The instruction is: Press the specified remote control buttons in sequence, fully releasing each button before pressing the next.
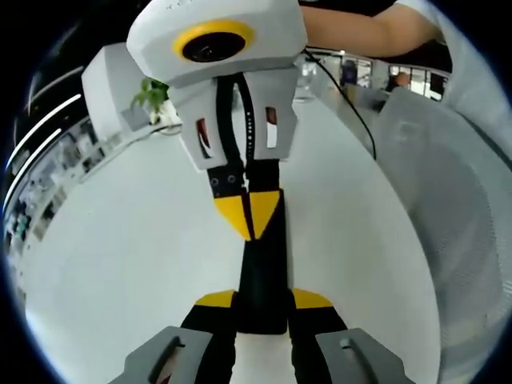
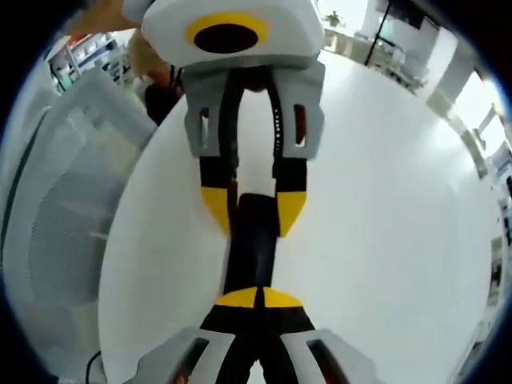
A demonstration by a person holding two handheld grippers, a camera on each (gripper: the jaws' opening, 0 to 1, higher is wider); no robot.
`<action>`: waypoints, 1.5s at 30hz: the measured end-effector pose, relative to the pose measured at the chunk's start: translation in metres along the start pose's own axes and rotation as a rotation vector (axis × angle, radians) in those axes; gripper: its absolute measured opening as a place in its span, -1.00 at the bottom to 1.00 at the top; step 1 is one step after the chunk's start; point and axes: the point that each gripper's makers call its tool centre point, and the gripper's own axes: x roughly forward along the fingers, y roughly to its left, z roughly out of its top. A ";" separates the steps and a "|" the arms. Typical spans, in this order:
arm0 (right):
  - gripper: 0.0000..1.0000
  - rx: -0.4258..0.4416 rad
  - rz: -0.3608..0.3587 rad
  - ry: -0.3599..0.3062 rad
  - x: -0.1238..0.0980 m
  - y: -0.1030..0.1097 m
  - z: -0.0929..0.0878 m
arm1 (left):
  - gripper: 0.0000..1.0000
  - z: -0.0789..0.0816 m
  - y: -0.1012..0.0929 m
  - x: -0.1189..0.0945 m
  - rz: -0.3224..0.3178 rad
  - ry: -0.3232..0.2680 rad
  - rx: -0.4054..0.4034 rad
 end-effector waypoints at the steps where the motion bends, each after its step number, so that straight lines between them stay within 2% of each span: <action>1: -1.00 0.004 0.002 -0.004 0.000 0.000 0.000 | -0.53 0.000 0.000 0.000 0.000 0.001 0.000; 18: -1.00 -0.029 -0.038 -0.029 -0.003 0.002 0.000 | -0.53 0.001 -0.001 0.000 -0.002 0.013 -0.003; 27: -1.00 -0.051 -0.068 -0.043 -0.016 0.006 0.006 | -0.53 0.001 -0.001 0.000 0.000 0.015 -0.001; 45: -1.00 -0.059 -0.090 -0.039 -0.028 0.010 0.004 | -0.53 0.001 -0.002 0.001 0.003 0.019 -0.003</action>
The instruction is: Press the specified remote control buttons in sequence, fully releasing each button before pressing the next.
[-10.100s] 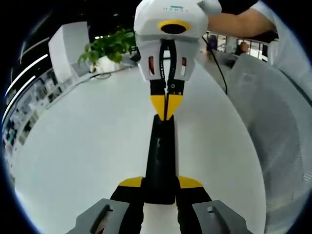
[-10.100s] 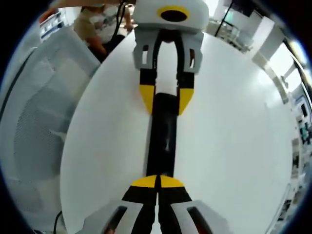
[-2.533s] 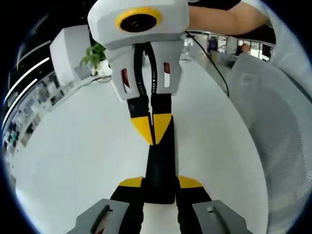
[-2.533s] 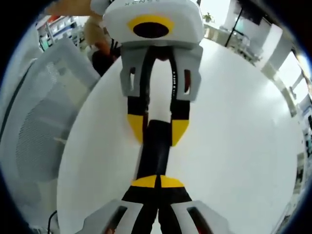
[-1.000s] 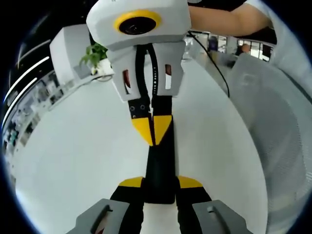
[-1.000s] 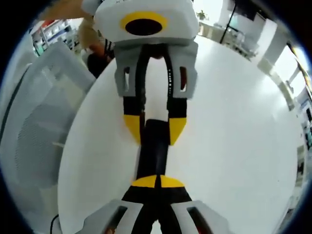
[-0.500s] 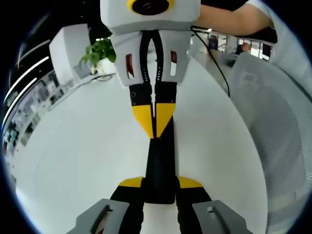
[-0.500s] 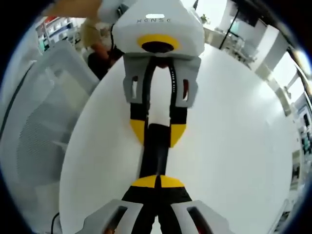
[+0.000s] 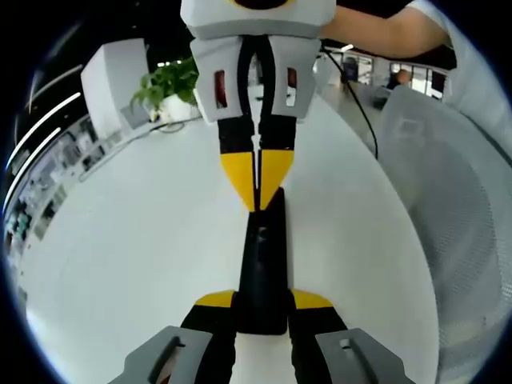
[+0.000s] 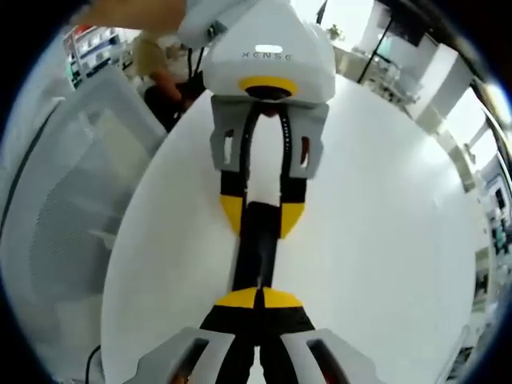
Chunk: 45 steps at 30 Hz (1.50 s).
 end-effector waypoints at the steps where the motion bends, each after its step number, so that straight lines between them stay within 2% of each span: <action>1: -1.00 0.000 -0.001 -0.001 0.000 0.000 0.000 | -0.53 0.000 0.000 0.000 0.000 0.000 0.000; 45: -1.00 -0.013 0.053 0.019 0.025 0.005 -0.004 | -0.52 0.000 0.001 0.000 0.003 -0.016 -0.006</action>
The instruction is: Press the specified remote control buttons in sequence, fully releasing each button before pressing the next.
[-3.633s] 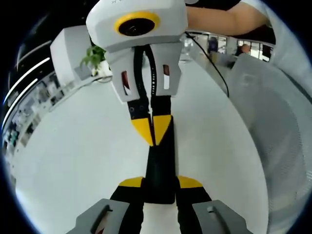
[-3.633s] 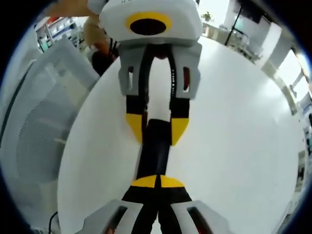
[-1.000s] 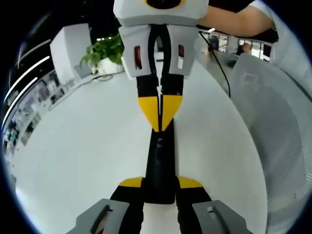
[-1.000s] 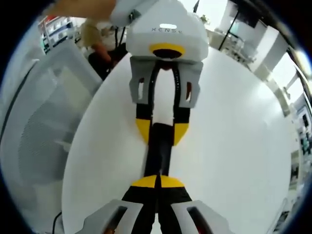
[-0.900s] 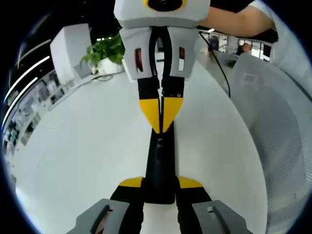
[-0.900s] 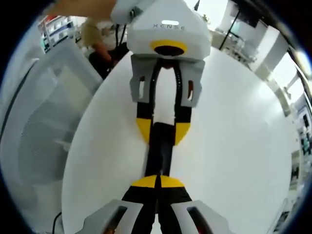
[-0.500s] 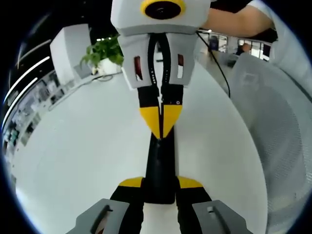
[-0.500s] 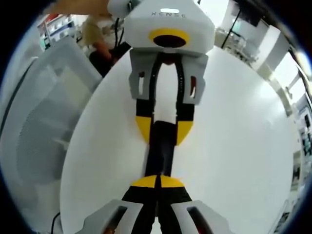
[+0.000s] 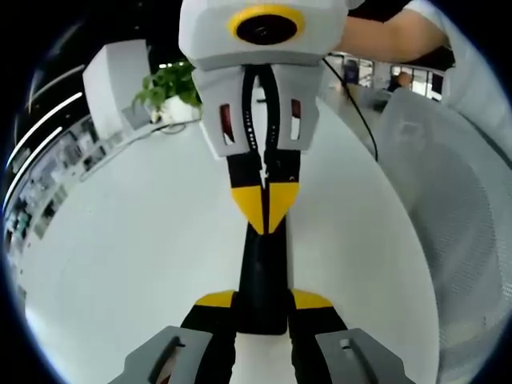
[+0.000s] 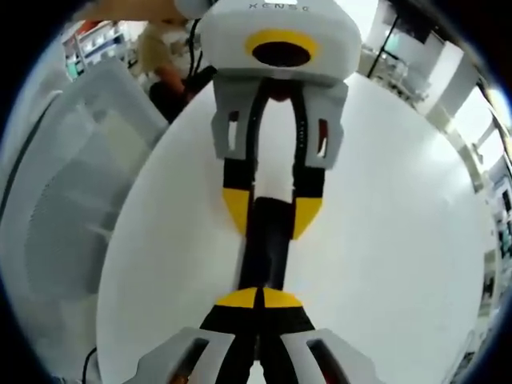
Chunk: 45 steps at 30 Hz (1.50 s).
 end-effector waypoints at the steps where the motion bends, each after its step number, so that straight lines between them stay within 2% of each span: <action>1: -1.00 0.000 0.002 0.001 0.000 0.000 0.000 | -0.52 0.000 0.000 0.000 0.000 -0.001 0.000; 28: -1.00 0.039 -0.001 0.020 0.002 -0.001 -0.001 | -0.52 -0.001 0.002 0.000 -0.005 -0.006 -0.005; 45: -1.00 0.080 -0.040 -0.028 0.001 -0.001 -0.001 | -0.52 0.000 0.001 0.001 -0.004 0.007 -0.006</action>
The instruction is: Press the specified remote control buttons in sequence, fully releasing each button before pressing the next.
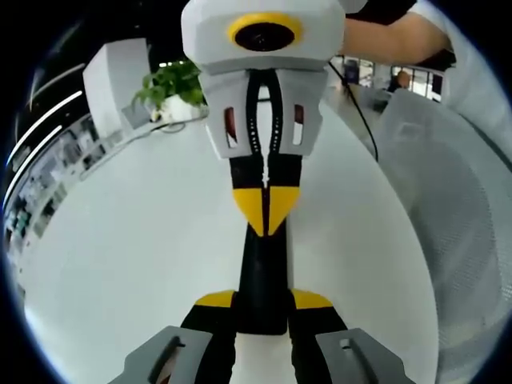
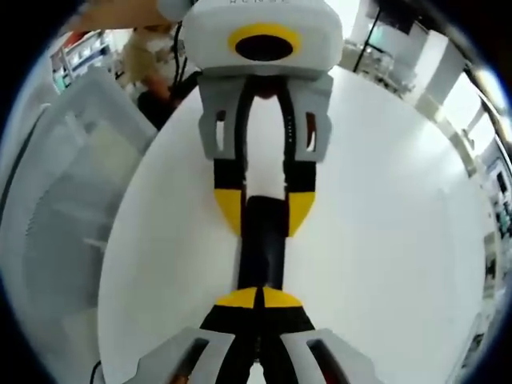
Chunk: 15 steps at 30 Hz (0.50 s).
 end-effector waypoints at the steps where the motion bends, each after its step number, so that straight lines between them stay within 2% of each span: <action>1: -1.00 0.001 -0.005 0.000 0.000 0.000 0.000 | -0.52 0.000 0.000 0.000 0.000 0.001 0.000; 15: -1.00 -0.018 -0.010 0.003 -0.002 0.002 0.001 | -0.52 0.000 -0.001 0.000 -0.002 0.003 -0.001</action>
